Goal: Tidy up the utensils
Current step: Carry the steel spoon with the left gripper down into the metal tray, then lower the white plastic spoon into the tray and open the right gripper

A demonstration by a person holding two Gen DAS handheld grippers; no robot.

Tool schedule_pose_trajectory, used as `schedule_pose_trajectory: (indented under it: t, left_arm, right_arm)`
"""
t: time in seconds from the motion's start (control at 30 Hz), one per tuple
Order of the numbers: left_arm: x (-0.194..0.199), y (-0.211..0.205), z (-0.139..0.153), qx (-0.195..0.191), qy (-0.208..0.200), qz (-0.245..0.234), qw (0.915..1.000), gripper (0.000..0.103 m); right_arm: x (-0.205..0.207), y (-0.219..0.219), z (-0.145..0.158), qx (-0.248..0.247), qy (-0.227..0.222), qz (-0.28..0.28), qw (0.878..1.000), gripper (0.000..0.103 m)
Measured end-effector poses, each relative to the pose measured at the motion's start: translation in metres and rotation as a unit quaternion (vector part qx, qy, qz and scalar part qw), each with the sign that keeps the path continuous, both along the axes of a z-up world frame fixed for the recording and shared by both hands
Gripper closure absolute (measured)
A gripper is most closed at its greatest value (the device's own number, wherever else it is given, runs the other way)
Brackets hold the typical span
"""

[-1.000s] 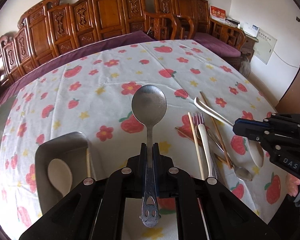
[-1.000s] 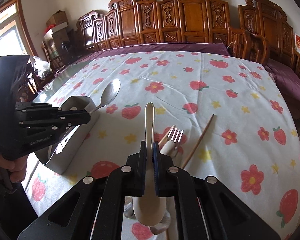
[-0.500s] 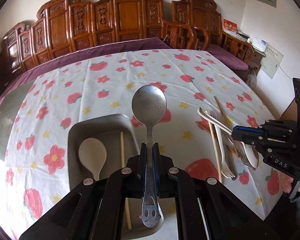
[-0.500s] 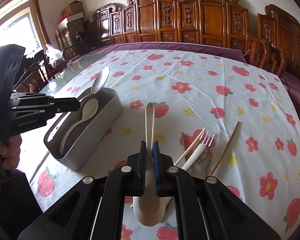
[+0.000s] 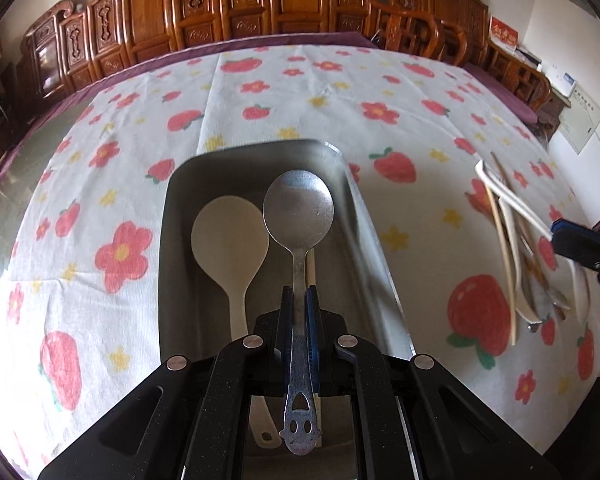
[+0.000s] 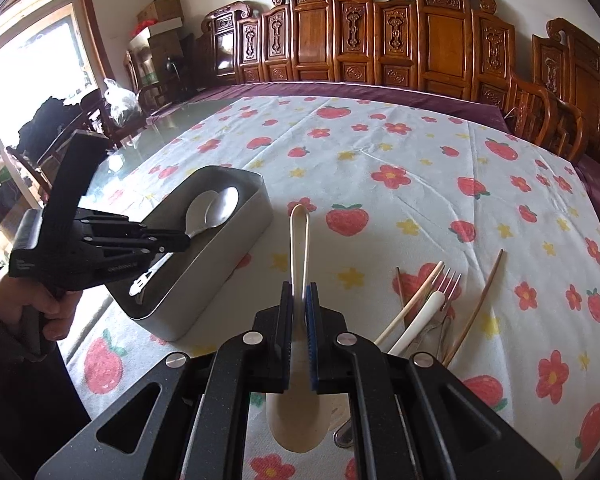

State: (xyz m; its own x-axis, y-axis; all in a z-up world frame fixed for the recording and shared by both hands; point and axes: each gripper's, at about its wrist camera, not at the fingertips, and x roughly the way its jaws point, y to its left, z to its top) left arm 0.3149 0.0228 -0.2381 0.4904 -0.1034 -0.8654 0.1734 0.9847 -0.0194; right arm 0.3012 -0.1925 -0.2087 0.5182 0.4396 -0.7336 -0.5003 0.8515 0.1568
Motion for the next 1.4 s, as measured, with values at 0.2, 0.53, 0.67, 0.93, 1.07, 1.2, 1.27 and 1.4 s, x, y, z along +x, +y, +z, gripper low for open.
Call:
schedule_pose_trajectory:
  t: [0.2,0.53,0.67,0.93,1.07,1.2,1.27,1.4]
  left_arm:
    - [0.003,0.001,-0.011,0.003,0.025,0.003,0.9997,0.097]
    - [-0.003,0.011,0.014,-0.007,-0.015,0.011,0.9998,0.096]
    - [-0.011,0.025,0.034,-0.023,-0.049,0.018,0.9984,0.096]
    - [-0.017,0.061,0.060,-0.039,-0.089,0.048,0.9942,0.093]
    - [-0.021,0.078,0.068,-0.036,-0.101,0.063,0.9922,0.093]
    - [-0.026,0.092,0.077,-0.038,-0.116,0.073,0.9899,0.090]
    - [-0.029,0.099,0.081,-0.042,-0.121,0.078,0.9886,0.089]
    - [-0.031,0.106,0.084,-0.048,-0.126,0.083,0.9874,0.089]
  right_arm:
    - [0.000,0.006,-0.003,-0.003,0.004,0.003,1.000,0.095]
    - [-0.001,0.028,-0.006,-0.009,0.006,0.008,1.000,0.095]
    - [-0.001,0.043,-0.002,-0.006,0.005,0.010,1.000,0.095]
    - [0.007,0.092,0.008,0.033,0.017,0.014,0.999,0.095]
    - [0.017,0.118,0.007,0.058,0.033,0.009,0.998,0.095]
    - [0.028,0.137,0.001,0.078,0.052,-0.005,0.996,0.095]
    - [0.032,0.147,-0.005,0.078,0.056,-0.011,0.995,0.095]
    - [0.037,0.162,-0.021,0.063,0.066,-0.018,0.996,0.094]
